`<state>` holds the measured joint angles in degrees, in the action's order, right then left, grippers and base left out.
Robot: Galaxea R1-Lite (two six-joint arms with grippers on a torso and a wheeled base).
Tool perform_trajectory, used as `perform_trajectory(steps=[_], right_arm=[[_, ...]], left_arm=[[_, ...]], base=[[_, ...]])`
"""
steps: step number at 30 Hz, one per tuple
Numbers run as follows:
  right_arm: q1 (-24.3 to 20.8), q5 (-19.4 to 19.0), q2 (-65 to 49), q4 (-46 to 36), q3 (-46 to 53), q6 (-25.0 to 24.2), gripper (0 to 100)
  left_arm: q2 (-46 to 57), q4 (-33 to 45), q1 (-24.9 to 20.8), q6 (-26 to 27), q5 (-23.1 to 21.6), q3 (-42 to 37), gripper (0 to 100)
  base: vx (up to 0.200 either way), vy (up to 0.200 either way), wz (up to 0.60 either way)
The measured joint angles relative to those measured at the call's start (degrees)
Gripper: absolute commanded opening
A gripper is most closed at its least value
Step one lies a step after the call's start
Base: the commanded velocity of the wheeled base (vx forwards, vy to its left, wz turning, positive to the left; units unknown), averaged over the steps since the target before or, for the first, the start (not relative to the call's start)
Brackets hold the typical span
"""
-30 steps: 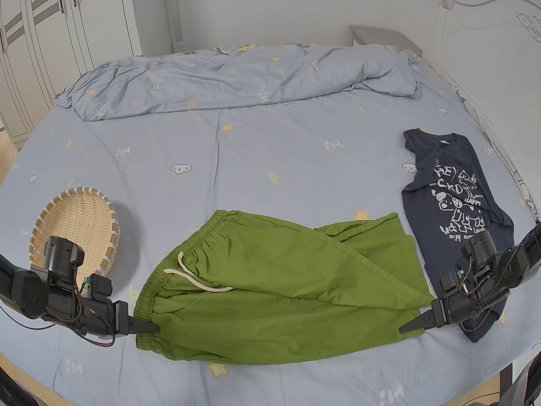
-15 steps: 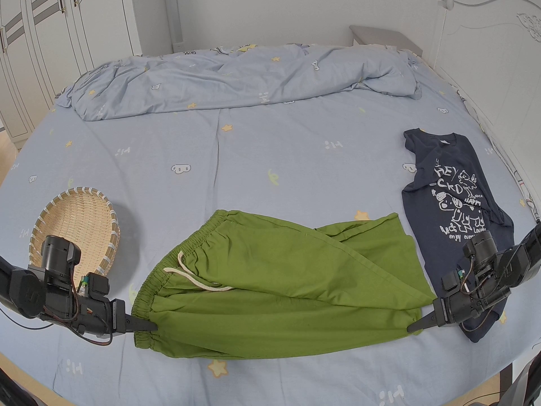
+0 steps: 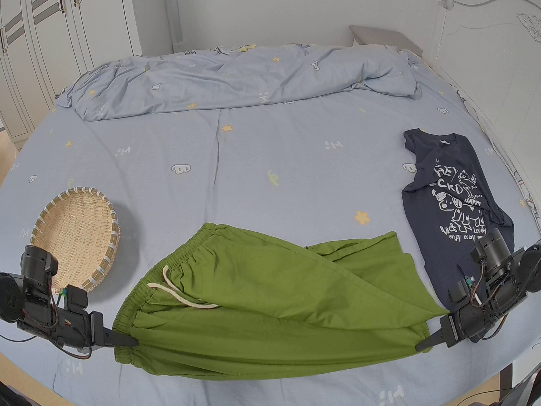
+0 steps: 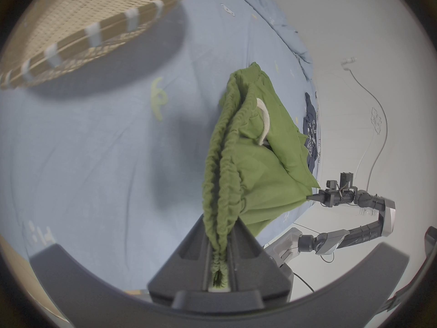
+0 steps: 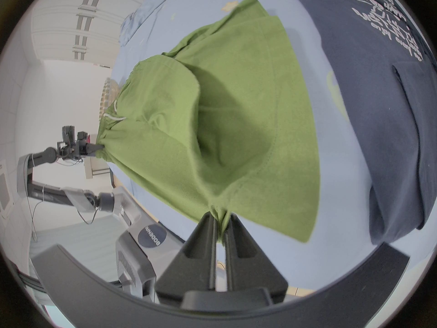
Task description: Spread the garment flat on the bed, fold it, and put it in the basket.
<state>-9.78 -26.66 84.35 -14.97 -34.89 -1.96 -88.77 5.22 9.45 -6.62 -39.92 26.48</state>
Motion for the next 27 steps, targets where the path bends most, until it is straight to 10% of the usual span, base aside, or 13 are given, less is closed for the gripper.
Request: perform_trajectory(steps=[10, 27], right_arm=[[-4.4, 0.8, -4.3, 1.1, 6.9, -0.1, 0], [-4.5, 1.1, -2.0, 5.7, 12.8, 0.0, 0]], left_arm=[[4.1, 2.9, 6.7, 6.8, 0.6, -6.9, 0], [-4.1, -1.2, 5.2, 7.2, 1.0, -9.0, 0]], base=[[0.000, 0.000, 0.00], [0.000, 0.000, 0.00]])
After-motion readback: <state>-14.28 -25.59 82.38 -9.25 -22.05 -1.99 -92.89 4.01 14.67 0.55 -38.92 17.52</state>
